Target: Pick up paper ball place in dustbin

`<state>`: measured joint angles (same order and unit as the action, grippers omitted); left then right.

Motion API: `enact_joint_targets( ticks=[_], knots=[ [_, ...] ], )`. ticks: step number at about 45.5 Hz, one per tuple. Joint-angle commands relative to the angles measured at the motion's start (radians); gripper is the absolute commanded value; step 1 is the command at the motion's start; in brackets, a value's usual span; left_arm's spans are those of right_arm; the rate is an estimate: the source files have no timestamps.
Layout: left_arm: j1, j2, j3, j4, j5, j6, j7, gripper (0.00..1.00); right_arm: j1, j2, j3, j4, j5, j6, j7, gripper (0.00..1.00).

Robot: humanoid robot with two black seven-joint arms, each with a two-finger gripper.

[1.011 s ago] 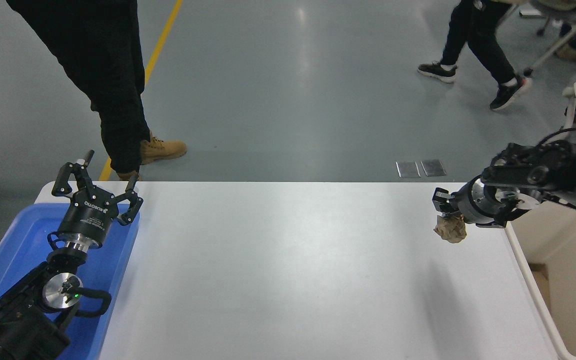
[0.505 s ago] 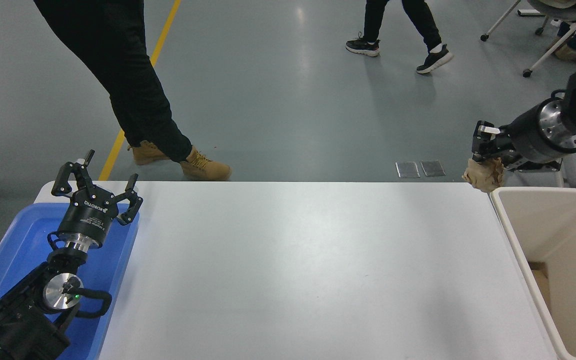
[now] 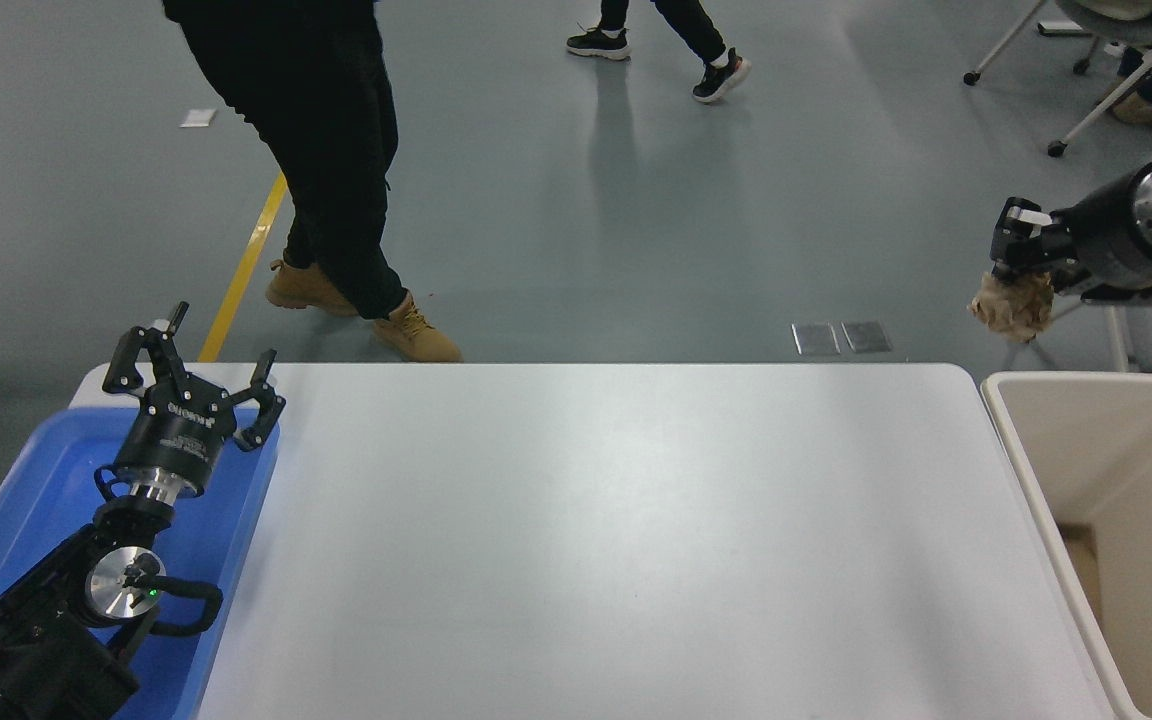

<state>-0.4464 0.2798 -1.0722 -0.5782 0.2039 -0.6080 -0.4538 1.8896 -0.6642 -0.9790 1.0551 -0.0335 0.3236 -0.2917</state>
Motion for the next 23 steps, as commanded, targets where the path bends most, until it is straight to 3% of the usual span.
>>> enact_joint_targets(
  ticks=[1,11,18,23],
  knots=[
    [0.000,-0.001,0.000,0.000,0.000,-0.001,0.000,0.98,-0.335,0.005,0.158,-0.383,0.012,-0.087,-0.004,0.00],
    [0.000,-0.001,0.000,0.000,0.000,0.001,0.000,0.98,-0.630,0.011,0.278,-0.615,0.021,-0.276,-0.009,0.00],
    [0.000,-0.001,0.000,0.000,0.000,-0.001,0.001,0.98,-0.854,0.040,0.355,-0.696,0.161,-0.405,-0.007,0.00],
    [-0.001,-0.001,0.000,0.000,0.000,0.001,0.000,0.98,-0.942,0.046,0.391,-0.705,0.193,-0.480,-0.007,0.00]
  ],
)
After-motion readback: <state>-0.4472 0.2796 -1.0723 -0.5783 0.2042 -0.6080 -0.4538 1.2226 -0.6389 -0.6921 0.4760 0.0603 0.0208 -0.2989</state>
